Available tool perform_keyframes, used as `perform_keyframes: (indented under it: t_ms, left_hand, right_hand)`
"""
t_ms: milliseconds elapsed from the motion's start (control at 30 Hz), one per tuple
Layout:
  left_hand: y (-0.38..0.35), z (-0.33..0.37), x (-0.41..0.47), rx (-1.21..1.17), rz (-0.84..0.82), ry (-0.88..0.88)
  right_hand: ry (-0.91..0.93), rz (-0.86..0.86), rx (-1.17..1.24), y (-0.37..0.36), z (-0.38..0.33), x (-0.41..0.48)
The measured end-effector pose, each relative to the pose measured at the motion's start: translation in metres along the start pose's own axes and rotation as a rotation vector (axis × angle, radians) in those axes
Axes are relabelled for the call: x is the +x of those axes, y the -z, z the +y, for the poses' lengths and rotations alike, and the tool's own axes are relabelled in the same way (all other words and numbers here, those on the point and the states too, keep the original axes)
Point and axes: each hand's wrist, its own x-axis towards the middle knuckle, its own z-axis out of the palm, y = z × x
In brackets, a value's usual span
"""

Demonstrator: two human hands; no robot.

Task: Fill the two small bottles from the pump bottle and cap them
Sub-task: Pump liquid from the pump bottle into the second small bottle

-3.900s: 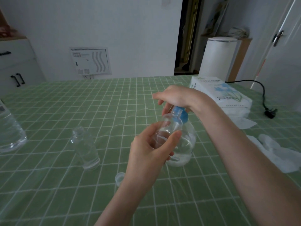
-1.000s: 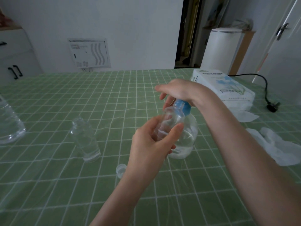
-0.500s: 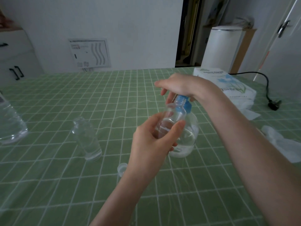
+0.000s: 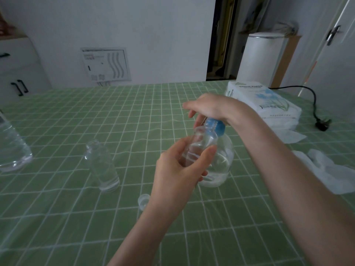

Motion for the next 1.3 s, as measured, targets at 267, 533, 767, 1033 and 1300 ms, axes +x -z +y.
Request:
perform_keyframes:
  t_ms: [267,533,767,1033,1300]
  left_hand:
    - [-0.002,0.005,0.001,-0.011,0.000,-0.020]
    - [-0.001,0.004,0.001,0.004,0.009,-0.018]
    - [-0.001,0.001,0.000,-0.002,0.011,-0.011]
    - [-0.001,0.000,0.000,0.002,0.020,-0.011]
    - [-0.002,0.004,0.001,-0.022,0.019,-0.030]
  right_hand:
    - [0.039,0.027,-0.021,0.009,-0.007,-0.003]
    - [0.009,-0.016,-0.017,0.008,-0.007,-0.008]
    - [-0.017,-0.033,-0.003,0.003,-0.006,-0.009]
    - [-0.010,0.020,-0.007,0.000,-0.003,-0.003]
    - [-0.006,0.040,-0.012,0.007,-0.005,0.002]
